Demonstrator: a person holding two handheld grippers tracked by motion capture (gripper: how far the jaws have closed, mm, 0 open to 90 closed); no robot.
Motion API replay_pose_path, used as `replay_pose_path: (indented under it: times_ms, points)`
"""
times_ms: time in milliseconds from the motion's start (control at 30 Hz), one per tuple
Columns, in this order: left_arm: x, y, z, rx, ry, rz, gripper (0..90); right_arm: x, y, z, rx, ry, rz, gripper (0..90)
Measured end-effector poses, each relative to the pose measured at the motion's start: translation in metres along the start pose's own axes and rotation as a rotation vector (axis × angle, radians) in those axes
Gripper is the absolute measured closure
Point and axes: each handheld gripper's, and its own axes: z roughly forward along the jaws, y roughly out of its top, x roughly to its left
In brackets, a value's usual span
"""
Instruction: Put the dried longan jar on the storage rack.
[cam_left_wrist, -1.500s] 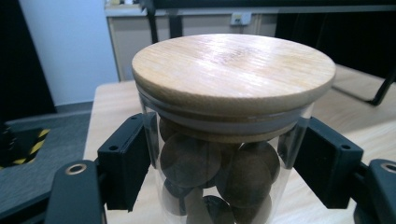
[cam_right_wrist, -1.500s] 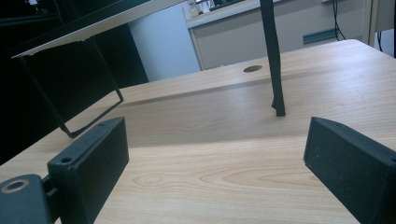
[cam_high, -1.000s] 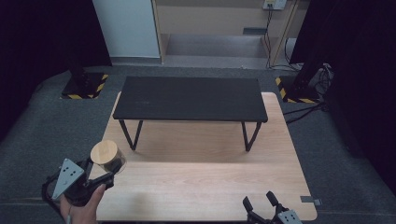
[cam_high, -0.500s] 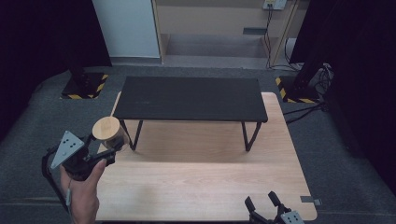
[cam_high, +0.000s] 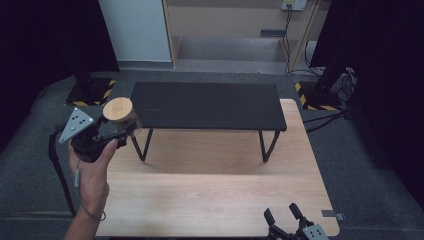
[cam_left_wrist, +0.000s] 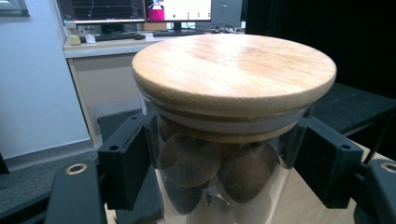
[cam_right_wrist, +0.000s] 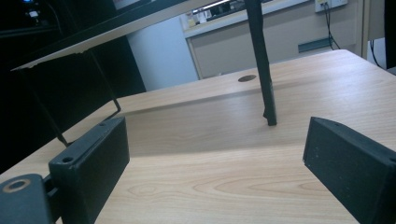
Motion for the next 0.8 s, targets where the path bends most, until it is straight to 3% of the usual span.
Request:
replay_pose_path:
  times_ms: [400,800]
  points:
    - [0.014,0.016,0.050,0.019,0.016,0.001,24.4,-0.003,0.004,0.000,-0.010,-0.022,-0.005,7.2]
    - [0.024,0.009,0.087,0.064,0.023,-0.012,24.3,-0.005,0.005,0.001,-0.004,-0.043,-0.005,7.5]
